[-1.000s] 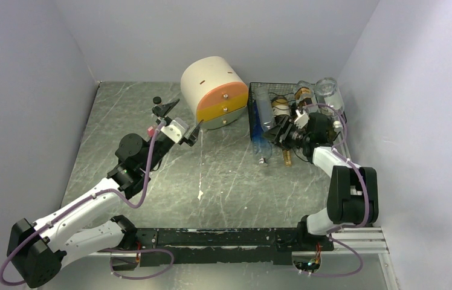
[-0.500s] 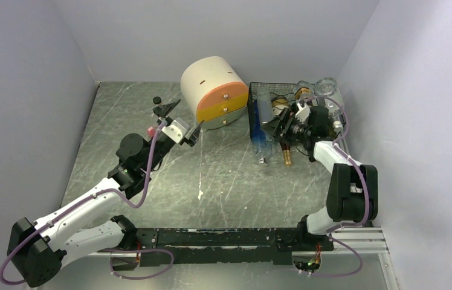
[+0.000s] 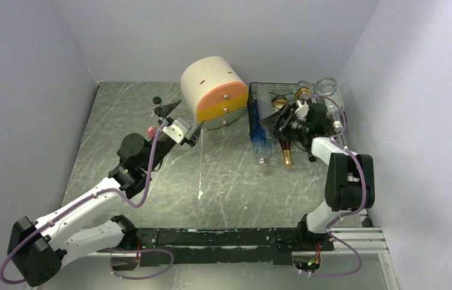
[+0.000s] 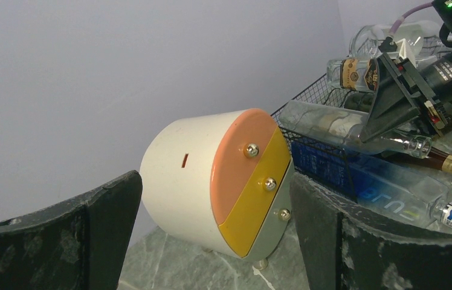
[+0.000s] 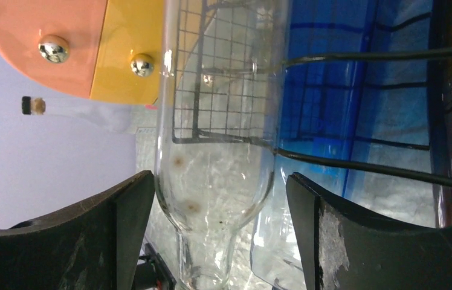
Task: Take the wine bottle off the wine rack
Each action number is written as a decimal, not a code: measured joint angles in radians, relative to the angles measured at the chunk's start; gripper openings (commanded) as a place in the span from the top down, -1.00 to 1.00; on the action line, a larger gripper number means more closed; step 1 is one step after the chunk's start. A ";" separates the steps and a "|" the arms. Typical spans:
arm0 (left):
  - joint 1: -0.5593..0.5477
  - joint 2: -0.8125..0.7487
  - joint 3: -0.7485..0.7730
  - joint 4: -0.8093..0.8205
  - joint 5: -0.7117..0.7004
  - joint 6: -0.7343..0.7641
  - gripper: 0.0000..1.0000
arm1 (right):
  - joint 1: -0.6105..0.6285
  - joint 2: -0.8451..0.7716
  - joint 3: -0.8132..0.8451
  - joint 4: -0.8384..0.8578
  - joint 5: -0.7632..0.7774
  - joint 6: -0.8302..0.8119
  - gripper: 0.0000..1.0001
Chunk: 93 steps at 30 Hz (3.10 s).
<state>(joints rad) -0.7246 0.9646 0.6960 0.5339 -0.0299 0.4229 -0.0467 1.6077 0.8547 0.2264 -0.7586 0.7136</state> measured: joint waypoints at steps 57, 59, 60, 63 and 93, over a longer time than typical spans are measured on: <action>-0.013 0.007 0.000 0.000 0.006 -0.008 -0.89 | -0.112 -0.242 -0.267 0.433 -0.069 0.457 0.79; -0.013 0.003 0.000 -0.001 0.008 -0.012 -0.89 | -0.121 -0.245 -0.268 0.432 -0.074 0.463 0.80; -0.013 0.000 0.000 0.000 0.008 -0.014 -0.89 | -0.126 -0.247 -0.269 0.432 -0.076 0.470 0.80; -0.015 -0.003 0.000 0.000 0.010 -0.019 -0.88 | -0.138 -0.265 -0.280 0.430 -0.087 0.483 0.81; -0.172 0.138 0.006 -0.070 0.249 -0.023 -0.95 | -0.063 -0.520 -0.160 -0.362 -0.238 0.050 0.91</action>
<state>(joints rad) -0.8963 1.1027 0.7025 0.4641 0.2192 0.3996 -0.1101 1.0882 0.6949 -0.1356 -0.9966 0.7631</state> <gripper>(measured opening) 0.967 0.605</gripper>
